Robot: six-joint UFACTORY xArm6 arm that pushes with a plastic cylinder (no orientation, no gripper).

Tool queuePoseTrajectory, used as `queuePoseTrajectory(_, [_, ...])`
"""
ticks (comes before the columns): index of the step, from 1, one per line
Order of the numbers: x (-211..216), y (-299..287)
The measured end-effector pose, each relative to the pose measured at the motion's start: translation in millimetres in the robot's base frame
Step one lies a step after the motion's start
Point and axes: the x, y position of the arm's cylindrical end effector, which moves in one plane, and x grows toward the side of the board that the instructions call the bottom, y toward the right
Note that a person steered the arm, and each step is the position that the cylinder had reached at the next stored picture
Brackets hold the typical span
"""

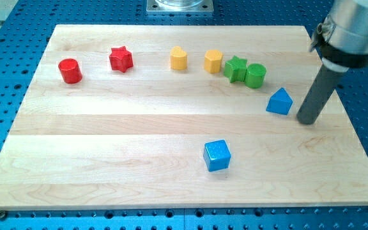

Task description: Make a diagonal line with green blocks and triangle

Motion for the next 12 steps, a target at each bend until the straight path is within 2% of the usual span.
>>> queuePoseTrajectory(1, [-17.4, -48.5])
queuePoseTrajectory(2, [-25.9, -57.4])
queuePoseTrajectory(3, [-67.2, 16.5])
queuePoseTrajectory(4, [-126.5, 10.3])
queuePoseTrajectory(5, [-135.9, -44.5])
queuePoseTrajectory(7, [-128.5, -118.0])
queuePoseTrajectory(8, [-130.6, -100.4])
queuePoseTrajectory(9, [-132.1, -38.9])
queuePoseTrajectory(11, [-75.1, -81.8])
queuePoseTrajectory(12, [-71.6, -32.2])
